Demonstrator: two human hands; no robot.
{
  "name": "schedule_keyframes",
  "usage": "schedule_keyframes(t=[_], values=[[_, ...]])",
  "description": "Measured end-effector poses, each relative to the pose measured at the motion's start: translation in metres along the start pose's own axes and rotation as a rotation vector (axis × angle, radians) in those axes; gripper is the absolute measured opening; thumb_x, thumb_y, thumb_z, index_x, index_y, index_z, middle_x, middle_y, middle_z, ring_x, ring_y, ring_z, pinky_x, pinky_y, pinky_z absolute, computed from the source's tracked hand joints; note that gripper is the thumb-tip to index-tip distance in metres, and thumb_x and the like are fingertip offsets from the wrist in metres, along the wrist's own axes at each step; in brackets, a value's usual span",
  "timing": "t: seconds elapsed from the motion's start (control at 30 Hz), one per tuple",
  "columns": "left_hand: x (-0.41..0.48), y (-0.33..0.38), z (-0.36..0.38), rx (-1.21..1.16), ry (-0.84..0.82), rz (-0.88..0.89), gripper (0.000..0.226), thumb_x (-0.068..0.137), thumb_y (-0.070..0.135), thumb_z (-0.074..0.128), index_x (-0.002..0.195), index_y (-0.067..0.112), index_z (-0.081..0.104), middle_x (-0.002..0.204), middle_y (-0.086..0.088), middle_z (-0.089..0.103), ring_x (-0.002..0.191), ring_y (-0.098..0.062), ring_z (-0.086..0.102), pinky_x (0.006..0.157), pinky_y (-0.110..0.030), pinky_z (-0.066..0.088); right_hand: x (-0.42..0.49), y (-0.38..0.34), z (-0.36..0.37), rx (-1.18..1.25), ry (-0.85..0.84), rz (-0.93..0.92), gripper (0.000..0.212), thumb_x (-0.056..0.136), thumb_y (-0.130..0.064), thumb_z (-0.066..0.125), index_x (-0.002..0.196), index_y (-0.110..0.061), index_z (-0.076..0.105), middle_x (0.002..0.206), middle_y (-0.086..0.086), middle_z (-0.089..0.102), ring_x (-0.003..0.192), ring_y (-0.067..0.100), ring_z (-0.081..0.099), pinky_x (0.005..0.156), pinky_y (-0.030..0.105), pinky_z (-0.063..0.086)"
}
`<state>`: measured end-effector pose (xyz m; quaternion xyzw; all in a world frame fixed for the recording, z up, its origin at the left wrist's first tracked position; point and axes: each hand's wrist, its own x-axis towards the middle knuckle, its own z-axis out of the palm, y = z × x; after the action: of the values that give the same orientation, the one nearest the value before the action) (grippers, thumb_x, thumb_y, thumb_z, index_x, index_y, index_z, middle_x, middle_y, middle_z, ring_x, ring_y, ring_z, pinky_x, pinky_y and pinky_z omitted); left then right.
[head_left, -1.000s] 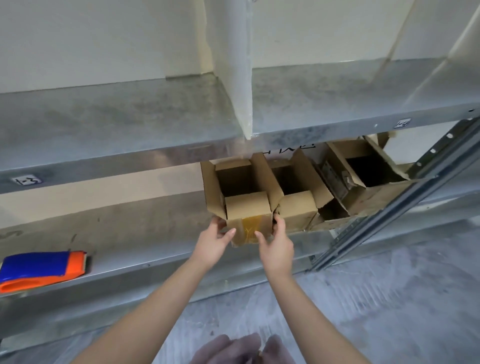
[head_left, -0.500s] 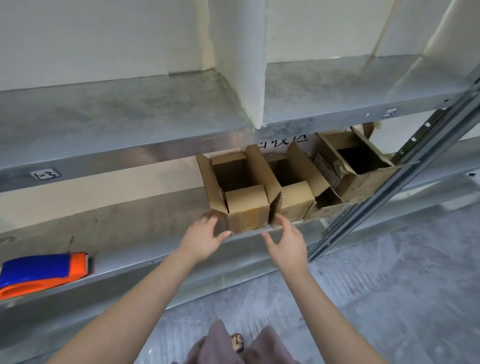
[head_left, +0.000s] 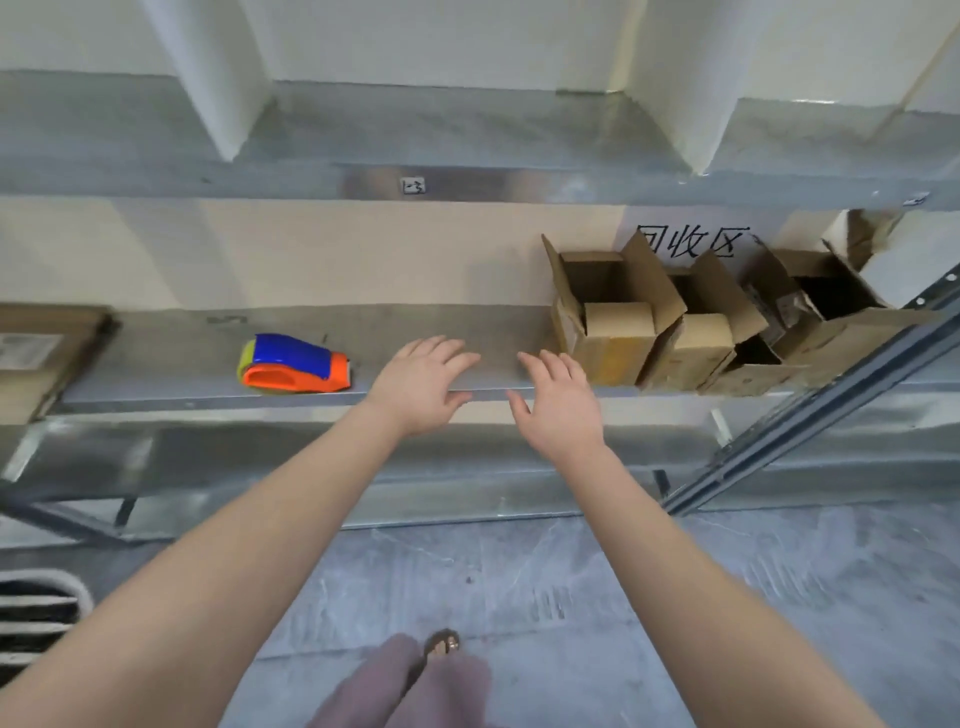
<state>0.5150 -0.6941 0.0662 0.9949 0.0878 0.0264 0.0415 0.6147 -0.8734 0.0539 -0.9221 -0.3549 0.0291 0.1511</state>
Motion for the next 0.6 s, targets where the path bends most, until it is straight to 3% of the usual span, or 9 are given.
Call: schedule_keyframes(t=[0.23, 0.4, 0.6], values=[[-0.127, -0.131, -0.032, -0.033, 0.063, -0.169, 0.055, 0.092, 0.041, 0.055, 0.143, 0.025, 0.042, 0.145, -0.002, 0.044, 0.135, -0.024, 0.037, 0.107, -0.038, 0.030, -0.003, -0.166, 0.046, 0.026, 0.003, -0.202, 0.051, 0.094, -0.039, 0.051, 0.141, -0.019, 0.046, 0.144, 0.005, 0.047, 0.137, 0.028, 0.032, 0.113, 0.035, 0.027], [-0.208, -0.252, -0.053, 0.019, 0.056, -0.259, 0.057, 0.093, 0.044, 0.052, 0.146, 0.029, 0.036, 0.149, -0.001, 0.038, 0.137, -0.022, 0.033, 0.108, -0.038, 0.029, 0.006, -0.299, 0.093, 0.104, 0.041, -0.279, 0.045, 0.090, -0.037, 0.055, 0.129, -0.017, 0.057, 0.127, 0.006, 0.059, 0.123, 0.032, 0.045, 0.102, 0.044, 0.042], [-0.298, -0.387, -0.081, 0.070, 0.051, -0.342, 0.058, 0.094, 0.044, 0.049, 0.147, 0.027, 0.034, 0.149, -0.002, 0.038, 0.137, -0.023, 0.034, 0.110, -0.039, 0.030, 0.022, -0.453, 0.137, 0.129, 0.004, -0.378, 0.044, 0.088, -0.031, 0.058, 0.130, -0.016, 0.058, 0.127, 0.007, 0.060, 0.121, 0.032, 0.048, 0.099, 0.045, 0.044]])
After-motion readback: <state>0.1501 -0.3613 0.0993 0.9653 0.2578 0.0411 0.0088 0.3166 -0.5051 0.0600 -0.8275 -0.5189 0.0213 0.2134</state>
